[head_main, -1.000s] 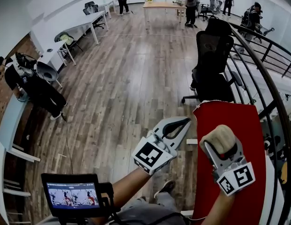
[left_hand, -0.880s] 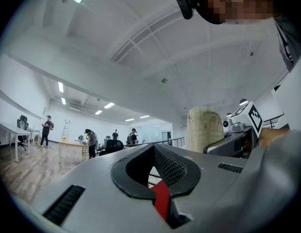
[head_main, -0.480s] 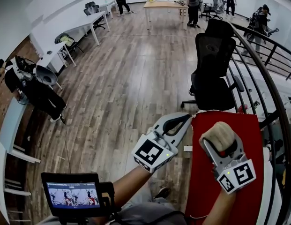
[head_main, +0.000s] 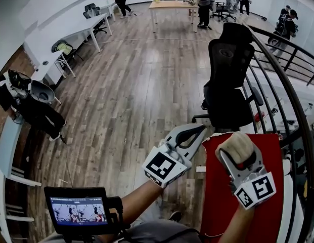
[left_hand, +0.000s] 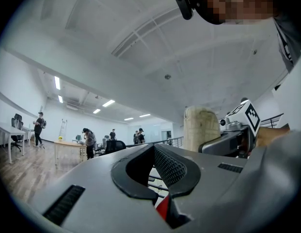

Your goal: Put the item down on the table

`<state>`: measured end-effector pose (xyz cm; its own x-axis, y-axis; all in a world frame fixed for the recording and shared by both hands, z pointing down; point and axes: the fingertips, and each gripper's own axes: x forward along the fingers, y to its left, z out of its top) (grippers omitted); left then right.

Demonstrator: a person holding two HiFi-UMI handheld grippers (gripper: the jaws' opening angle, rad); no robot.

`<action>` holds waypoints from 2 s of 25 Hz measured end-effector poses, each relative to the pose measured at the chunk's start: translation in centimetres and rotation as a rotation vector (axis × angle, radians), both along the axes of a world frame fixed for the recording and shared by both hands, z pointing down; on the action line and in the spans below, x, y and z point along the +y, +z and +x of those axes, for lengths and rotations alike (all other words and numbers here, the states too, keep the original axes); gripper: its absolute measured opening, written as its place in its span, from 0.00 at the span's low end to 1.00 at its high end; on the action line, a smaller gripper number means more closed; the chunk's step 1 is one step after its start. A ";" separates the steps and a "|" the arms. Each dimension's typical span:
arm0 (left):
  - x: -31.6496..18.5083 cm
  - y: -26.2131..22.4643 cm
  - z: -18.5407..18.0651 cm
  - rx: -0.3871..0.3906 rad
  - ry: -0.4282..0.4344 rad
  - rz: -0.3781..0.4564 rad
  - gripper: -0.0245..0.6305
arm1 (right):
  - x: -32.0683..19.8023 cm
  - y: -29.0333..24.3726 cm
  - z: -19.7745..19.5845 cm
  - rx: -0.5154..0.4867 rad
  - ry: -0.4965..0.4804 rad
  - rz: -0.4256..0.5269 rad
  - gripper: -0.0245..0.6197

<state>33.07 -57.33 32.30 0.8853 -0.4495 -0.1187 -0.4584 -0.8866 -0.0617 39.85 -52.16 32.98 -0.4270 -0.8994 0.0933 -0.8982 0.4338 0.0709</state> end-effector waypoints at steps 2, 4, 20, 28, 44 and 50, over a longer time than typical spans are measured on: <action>-3.4 0.2 0.6 0.003 0.019 0.001 0.04 | -3.2 0.4 0.5 -0.003 0.021 -0.001 0.49; -7.0 -0.1 1.0 0.006 0.041 0.002 0.04 | -6.8 0.3 0.7 -0.003 0.044 -0.003 0.49; -29.3 -1.7 3.8 0.010 0.183 -0.014 0.04 | -29.1 -1.3 3.1 -0.007 0.182 -0.022 0.49; -38.0 0.8 10.3 -0.011 0.179 -0.028 0.04 | -38.0 1.2 9.6 -0.026 0.179 -0.032 0.49; -53.8 7.2 22.1 -0.053 0.143 -0.098 0.04 | -53.1 8.4 22.0 -0.058 0.189 -0.124 0.49; -61.5 12.4 26.8 -0.074 0.206 -0.157 0.04 | -60.7 13.9 26.2 -0.073 0.281 -0.201 0.49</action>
<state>59.85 -118.85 44.74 0.9637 -0.2670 0.0067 -0.2669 -0.9620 0.0575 66.03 -112.88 46.90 -0.1770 -0.9496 0.2585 -0.9841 0.1674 -0.0590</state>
